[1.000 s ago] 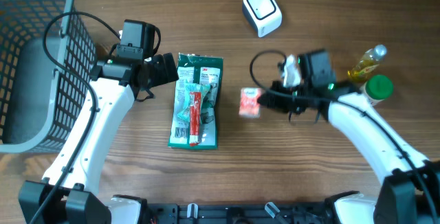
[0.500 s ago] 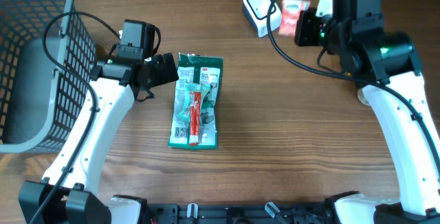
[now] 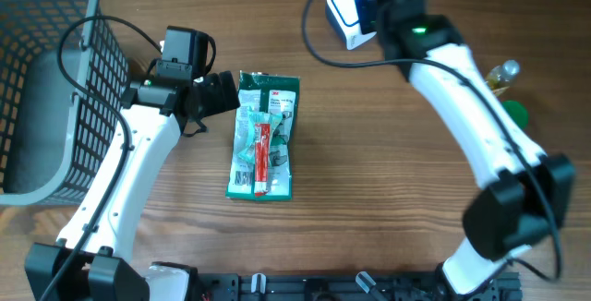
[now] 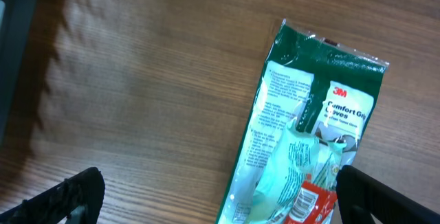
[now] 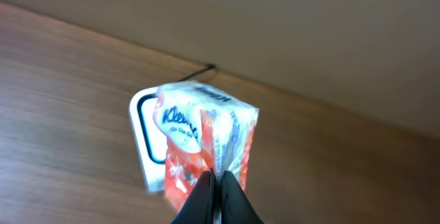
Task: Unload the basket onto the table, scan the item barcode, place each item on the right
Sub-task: 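Carry the Kleenex pack up to the white scanner and hold it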
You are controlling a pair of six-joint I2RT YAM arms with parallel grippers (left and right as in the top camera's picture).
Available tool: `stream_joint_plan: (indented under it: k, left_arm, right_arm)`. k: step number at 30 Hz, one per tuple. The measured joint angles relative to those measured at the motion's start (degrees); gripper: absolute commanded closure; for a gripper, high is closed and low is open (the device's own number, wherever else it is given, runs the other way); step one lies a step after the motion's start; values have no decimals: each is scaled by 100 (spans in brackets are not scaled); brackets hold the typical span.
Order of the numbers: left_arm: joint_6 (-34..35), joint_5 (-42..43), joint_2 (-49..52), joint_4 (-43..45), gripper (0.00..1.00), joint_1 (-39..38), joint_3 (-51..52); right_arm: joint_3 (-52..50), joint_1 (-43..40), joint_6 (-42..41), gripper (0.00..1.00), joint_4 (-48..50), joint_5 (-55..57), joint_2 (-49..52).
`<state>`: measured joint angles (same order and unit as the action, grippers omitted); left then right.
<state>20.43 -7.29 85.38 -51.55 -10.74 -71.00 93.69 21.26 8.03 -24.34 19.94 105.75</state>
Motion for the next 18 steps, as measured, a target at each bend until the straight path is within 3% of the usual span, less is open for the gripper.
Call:
stream_joint_plan:
  k: [10, 18]
  left_arm:
    - [0, 2, 0, 2, 0, 0, 0]
    - [0, 0, 0, 9, 0, 0, 0]
  right_arm:
    - [0, 409, 1823, 95, 1611, 1471, 1447]
    - [0, 404, 2227, 96, 1840, 1655, 1609]
